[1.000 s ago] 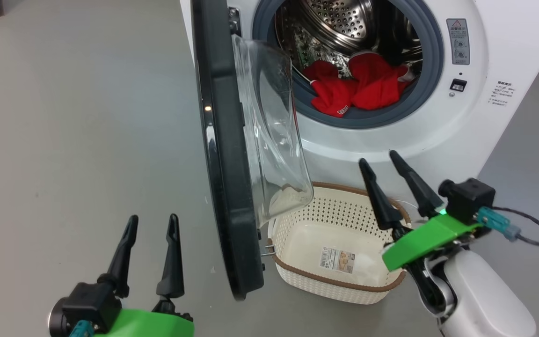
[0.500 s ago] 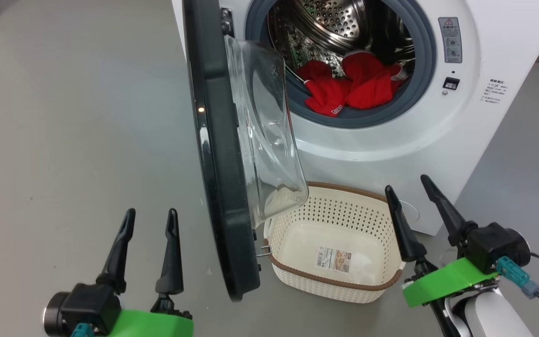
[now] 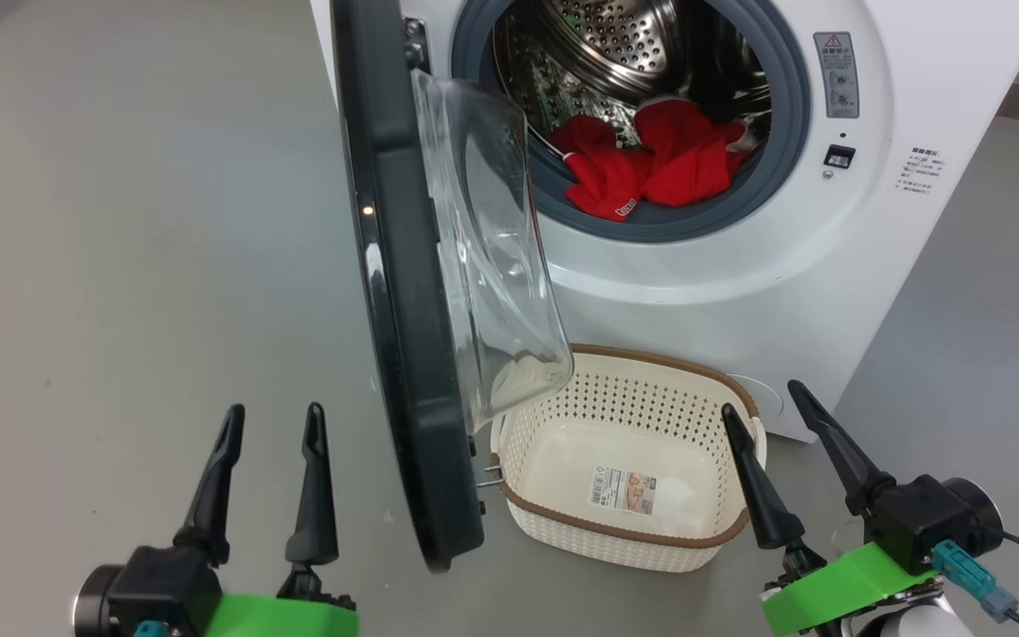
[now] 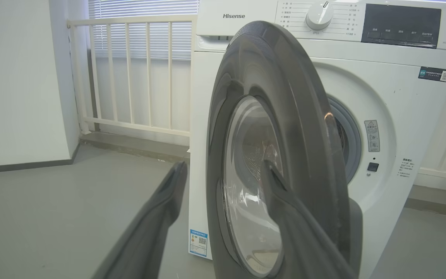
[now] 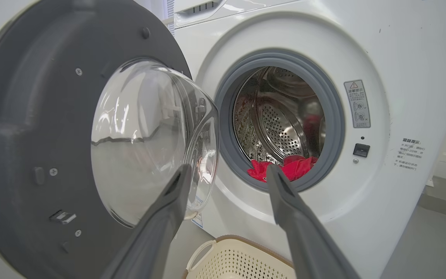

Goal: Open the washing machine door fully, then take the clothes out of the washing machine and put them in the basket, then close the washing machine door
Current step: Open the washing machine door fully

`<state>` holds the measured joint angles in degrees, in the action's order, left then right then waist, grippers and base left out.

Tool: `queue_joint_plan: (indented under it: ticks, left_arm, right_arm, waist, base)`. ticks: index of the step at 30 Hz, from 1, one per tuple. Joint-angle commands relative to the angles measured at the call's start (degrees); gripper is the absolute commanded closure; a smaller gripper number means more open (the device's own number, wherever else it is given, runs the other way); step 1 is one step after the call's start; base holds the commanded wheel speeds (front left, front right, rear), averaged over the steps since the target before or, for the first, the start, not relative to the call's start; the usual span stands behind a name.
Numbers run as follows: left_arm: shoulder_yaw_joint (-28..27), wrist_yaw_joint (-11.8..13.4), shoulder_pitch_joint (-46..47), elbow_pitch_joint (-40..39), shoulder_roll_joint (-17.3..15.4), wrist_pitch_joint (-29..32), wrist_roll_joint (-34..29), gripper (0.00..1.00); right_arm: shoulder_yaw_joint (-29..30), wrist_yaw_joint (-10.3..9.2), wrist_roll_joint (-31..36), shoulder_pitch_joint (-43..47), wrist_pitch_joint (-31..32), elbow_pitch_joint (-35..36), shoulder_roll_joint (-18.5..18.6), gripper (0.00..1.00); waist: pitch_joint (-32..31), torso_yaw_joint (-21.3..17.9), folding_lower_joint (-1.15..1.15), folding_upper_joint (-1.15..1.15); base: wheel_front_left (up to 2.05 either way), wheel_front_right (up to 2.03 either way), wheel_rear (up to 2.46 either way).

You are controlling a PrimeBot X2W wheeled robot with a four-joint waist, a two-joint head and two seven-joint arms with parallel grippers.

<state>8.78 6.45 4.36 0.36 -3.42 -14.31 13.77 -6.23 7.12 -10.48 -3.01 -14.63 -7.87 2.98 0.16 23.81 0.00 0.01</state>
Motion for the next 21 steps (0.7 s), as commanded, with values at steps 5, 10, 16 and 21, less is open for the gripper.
queue_joint_plan:
  ticks: [5,10,16,21]
  left_arm:
    - [-2.3,-0.3,0.5,-1.3,-0.1,-0.7,-0.9,0.00]
    - [-2.4,-0.3,0.6,-1.1,0.0,-0.7,-1.1,0.00]
    - [-2.8,0.0,1.1,-3.3,0.1,-0.7,-1.7,1.00]
    - [-2.7,-0.2,2.1,-7.6,0.2,-0.7,-1.5,1.00]
  right_arm:
    - [-1.0,0.36,0.0,-0.5,-0.4,1.8,-0.1,0.00]
    - [-0.8,0.36,-0.4,-0.4,-0.4,1.9,-0.1,0.00]
    - [-0.7,0.36,-0.9,-0.4,-0.4,1.7,-0.1,0.00]
    - [-0.4,0.36,-1.4,-0.4,-0.4,1.7,-0.1,0.00]
  waist:
    - [0.0,-0.1,0.00,-0.01]
    - [-0.1,0.1,0.00,-0.01]
    - [-0.1,0.2,0.00,-0.01]
    - [-0.2,0.2,0.00,-0.01]
  base:
    - [0.00,0.00,0.00]
    - [0.00,0.00,0.00]
    - [0.00,0.00,0.00]
    - [0.00,0.00,0.00]
